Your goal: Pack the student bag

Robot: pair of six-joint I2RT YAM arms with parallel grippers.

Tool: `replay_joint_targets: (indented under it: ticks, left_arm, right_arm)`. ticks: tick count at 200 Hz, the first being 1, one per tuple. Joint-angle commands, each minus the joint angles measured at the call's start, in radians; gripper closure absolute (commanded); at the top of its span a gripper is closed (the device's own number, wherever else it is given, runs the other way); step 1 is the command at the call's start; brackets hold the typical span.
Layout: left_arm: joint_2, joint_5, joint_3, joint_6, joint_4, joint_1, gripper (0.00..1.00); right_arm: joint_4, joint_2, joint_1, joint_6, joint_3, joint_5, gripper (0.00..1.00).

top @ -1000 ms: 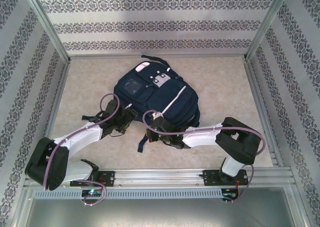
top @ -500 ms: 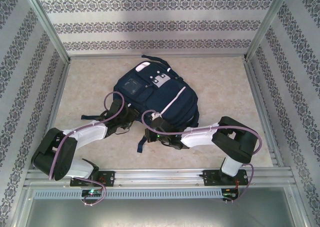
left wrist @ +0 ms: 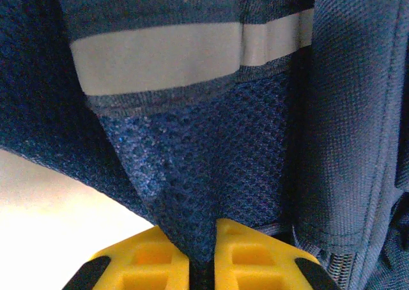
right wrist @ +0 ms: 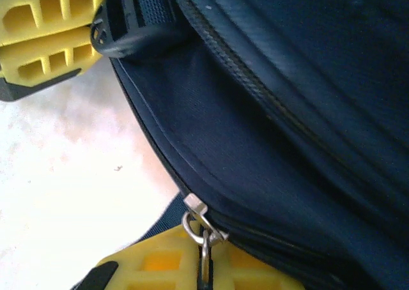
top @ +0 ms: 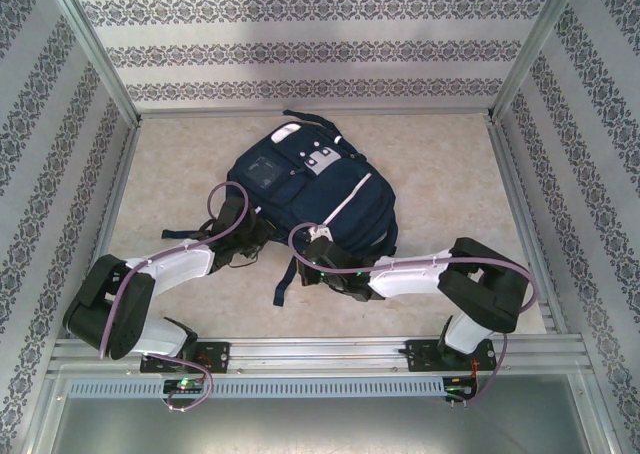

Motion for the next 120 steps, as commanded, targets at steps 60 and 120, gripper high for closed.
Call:
replay_joint_targets:
  ticks: [60, 120]
  left_arm:
    - [0.031, -0.102, 0.058, 0.082, -0.091, 0.076, 0.89]
    - [0.041, -0.066, 0.086, 0.113, -0.135, 0.118, 0.89]
  right_arm:
    - [-0.35, -0.209, -0.082, -0.066, -0.066, -0.067, 1.0]
    - [-0.596, -0.334, -0.217, -0.177, -0.046, -0.101, 1.0]
